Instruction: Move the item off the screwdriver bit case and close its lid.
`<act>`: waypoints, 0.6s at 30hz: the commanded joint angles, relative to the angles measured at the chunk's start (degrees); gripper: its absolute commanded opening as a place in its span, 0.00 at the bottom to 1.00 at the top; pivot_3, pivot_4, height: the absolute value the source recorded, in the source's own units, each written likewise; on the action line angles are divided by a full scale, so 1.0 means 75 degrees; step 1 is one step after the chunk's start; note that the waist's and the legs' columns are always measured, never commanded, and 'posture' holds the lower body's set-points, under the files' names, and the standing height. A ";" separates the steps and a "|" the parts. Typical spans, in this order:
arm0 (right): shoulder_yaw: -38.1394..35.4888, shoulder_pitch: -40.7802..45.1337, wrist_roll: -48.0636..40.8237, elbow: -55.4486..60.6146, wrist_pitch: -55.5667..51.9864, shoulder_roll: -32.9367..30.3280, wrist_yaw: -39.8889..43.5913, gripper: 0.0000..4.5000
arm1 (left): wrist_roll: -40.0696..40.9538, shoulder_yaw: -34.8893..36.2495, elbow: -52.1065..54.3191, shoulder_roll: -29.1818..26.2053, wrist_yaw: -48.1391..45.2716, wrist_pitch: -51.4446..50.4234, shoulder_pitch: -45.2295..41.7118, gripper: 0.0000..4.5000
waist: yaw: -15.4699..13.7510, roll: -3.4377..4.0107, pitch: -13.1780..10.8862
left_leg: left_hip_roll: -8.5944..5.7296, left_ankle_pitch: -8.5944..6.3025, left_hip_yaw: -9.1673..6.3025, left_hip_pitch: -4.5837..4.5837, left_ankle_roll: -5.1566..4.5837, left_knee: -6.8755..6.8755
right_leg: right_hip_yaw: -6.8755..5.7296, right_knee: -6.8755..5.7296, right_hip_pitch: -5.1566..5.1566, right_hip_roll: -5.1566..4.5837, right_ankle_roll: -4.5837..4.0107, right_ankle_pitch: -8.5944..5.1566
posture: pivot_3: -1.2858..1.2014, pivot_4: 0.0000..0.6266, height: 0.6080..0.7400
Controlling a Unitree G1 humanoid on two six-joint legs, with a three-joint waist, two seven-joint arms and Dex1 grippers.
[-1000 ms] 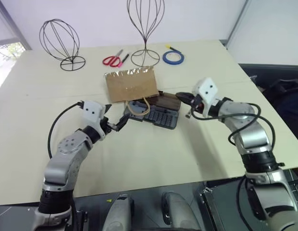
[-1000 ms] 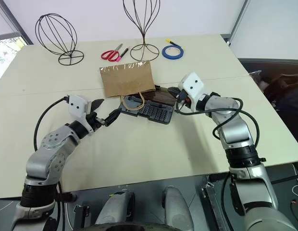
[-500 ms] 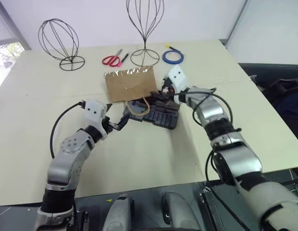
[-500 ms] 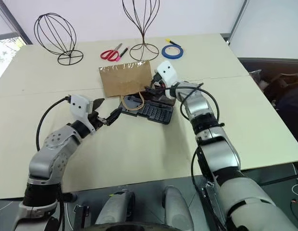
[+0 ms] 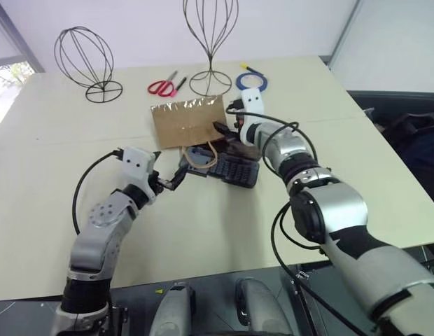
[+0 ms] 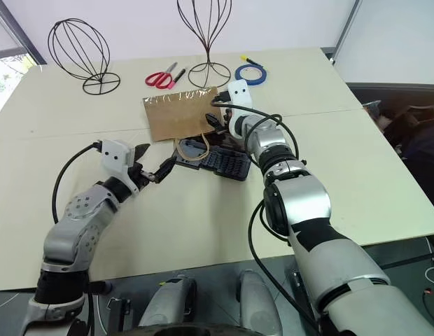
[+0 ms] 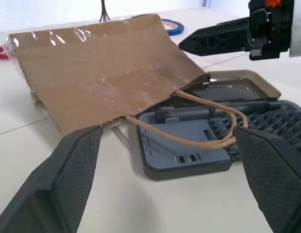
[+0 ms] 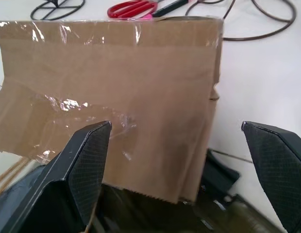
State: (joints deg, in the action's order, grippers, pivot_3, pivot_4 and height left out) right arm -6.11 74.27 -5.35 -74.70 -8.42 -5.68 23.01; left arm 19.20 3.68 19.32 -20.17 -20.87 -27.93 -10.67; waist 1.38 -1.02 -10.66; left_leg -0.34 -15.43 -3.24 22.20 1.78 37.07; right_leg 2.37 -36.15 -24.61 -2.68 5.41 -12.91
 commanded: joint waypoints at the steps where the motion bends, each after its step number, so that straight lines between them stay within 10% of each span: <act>1: -0.0125 0.0248 0.0014 0.0062 0.0110 0.0122 -0.0078 0.99 | -0.0031 0.0128 0.0442 -0.0045 0.0043 0.0127 0.0060 1.00 | 0.0020 0.0001 0.0000 | 0.0000 0.0000 -0.0001 0.0000 0.0000 0.0000 | 0.0000 0.0000 0.0000 0.0000 0.0000 0.0000 | 0.52 0.24 1.00; 18: -0.0280 -0.0100 0.0095 -0.0142 -0.0068 0.0443 -0.0191 0.99 | -0.0124 0.0239 0.0883 -0.0126 0.0336 -0.0014 0.0294 1.00 | 0.0160 0.0002 -0.0001 | 0.0001 0.0000 -0.0004 0.0001 0.0000 -0.0005 | -0.0001 0.0000 -0.0002 0.0001 0.0000 0.0000 | 0.52 0.24 1.00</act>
State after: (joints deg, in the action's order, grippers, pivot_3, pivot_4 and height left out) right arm -7.33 72.77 -4.63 -76.62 -9.25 -2.90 21.42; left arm 18.18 4.05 23.42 -20.75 -18.68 -28.27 -8.59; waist 2.57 -1.00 -10.67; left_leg -0.33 -15.43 -3.28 22.21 1.78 37.03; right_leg 2.36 -36.15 -24.63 -2.67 5.41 -12.91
